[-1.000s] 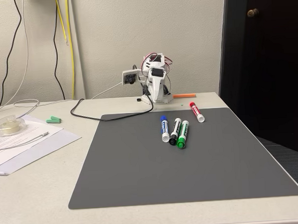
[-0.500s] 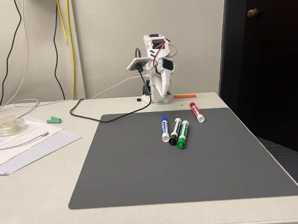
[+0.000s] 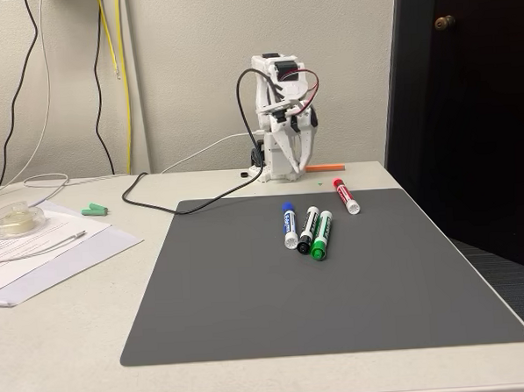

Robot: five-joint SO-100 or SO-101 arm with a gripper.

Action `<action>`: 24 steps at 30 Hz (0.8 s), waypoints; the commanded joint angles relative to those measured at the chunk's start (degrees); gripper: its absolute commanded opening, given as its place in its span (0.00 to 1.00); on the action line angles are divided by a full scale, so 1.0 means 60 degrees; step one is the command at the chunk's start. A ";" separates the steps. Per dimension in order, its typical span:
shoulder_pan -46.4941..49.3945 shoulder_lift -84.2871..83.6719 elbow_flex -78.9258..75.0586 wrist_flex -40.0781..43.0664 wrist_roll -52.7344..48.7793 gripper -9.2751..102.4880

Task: Pick up the red marker.

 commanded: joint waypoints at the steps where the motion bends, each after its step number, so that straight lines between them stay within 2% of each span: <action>1: -0.0483 -0.0029 -0.0425 0.0249 -0.0703 0.08; 5: -0.1113 -0.0396 -0.0630 0.0835 -0.1392 0.08; 10: -0.1860 -0.1392 -0.1392 0.1831 -0.1128 0.09; 13: -0.2212 -0.1860 -0.1509 0.2197 -0.0996 0.14; 24: -0.2842 -0.3311 -0.1421 0.2139 -0.0688 0.26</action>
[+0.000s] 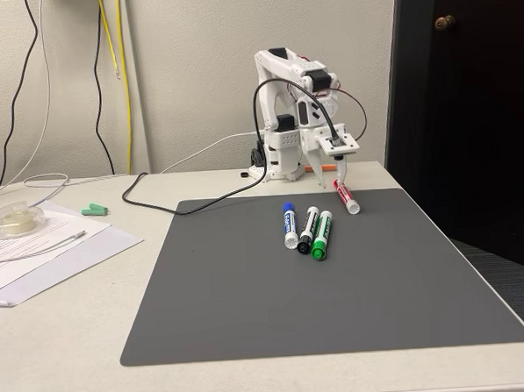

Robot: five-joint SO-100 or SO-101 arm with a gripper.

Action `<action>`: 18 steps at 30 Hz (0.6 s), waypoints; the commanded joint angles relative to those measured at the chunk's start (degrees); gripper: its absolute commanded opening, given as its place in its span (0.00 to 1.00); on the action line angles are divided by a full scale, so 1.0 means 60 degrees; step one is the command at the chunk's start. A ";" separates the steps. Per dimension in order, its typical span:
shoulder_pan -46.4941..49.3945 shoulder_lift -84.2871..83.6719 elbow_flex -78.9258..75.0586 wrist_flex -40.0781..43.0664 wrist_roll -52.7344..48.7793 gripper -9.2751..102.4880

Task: Pick up the red marker.

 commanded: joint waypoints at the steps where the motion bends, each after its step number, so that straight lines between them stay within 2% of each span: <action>1: -0.0088 -0.0044 -0.0352 0.0059 0.0073 0.29; 5: -0.0044 -0.0059 -0.0352 0.0366 0.0073 0.37; 13: -0.0059 -0.0132 0.0161 0.0396 0.0293 0.38; 18: -0.0220 -0.0044 0.0981 -0.0483 0.0542 0.38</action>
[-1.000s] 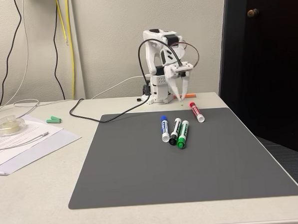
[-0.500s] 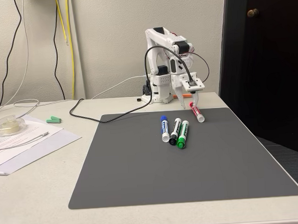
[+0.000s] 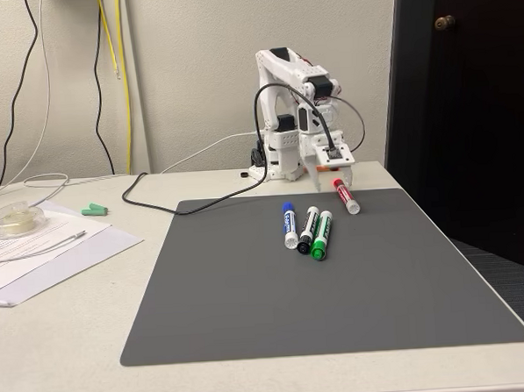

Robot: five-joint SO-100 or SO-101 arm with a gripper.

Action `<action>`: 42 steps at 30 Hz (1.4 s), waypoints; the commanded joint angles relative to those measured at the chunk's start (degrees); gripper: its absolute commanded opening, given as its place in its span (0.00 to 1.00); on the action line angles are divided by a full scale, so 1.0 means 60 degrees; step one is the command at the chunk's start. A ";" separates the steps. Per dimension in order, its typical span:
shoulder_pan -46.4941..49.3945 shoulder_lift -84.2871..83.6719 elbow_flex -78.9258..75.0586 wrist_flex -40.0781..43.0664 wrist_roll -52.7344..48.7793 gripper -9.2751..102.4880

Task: Pick up the red marker.

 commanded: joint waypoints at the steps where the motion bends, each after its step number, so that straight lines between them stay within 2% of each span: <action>1: -0.0117 0.0088 0.0308 -0.0615 0.0161 0.38; 18: -0.0469 -0.0542 0.0894 -0.1846 0.0791 0.36; 23: -0.0483 -0.0527 0.0894 -0.1875 0.0894 0.30; 28: -0.0454 -0.0483 0.0894 -0.1992 0.1025 0.19; 42: -0.0337 -0.0088 0.0894 -0.2109 0.1187 0.10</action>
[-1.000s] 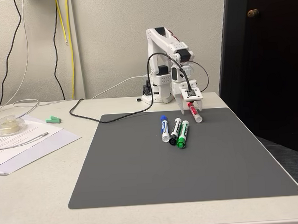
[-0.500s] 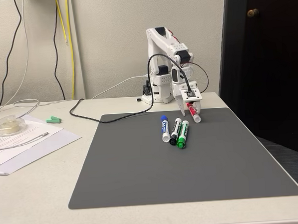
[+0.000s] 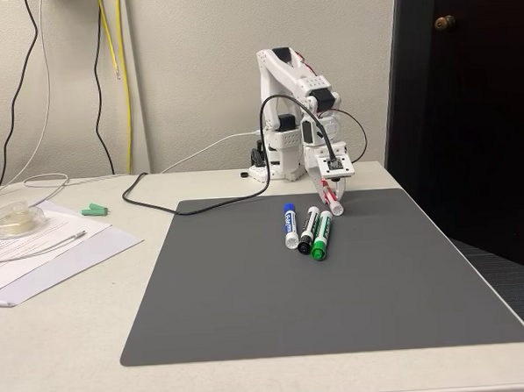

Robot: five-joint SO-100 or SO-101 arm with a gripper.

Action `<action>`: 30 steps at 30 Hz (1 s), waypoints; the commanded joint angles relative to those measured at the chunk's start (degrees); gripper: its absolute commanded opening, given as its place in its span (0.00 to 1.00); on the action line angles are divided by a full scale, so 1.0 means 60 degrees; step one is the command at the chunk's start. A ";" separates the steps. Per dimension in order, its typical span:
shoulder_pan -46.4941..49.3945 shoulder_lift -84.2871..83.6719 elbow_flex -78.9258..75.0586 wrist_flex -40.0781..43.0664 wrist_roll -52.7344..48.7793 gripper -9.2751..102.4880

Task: Pick up the red marker.

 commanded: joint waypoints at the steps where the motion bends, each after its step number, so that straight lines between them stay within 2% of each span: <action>1: 0.0088 0.0483 -0.0015 -0.0205 0.0161 0.10; 9: 0.1245 0.3926 -0.0146 -0.0205 0.1230 0.10; 13: 0.2007 0.5493 -0.0161 -0.1772 0.2900 0.10; 18: 0.3472 0.6079 -0.0454 -0.3545 0.5215 0.10; 24: 0.4878 0.6152 -0.0981 -0.3896 0.6973 0.10; 30: 0.5332 0.6577 -0.0981 -0.4028 0.8159 0.10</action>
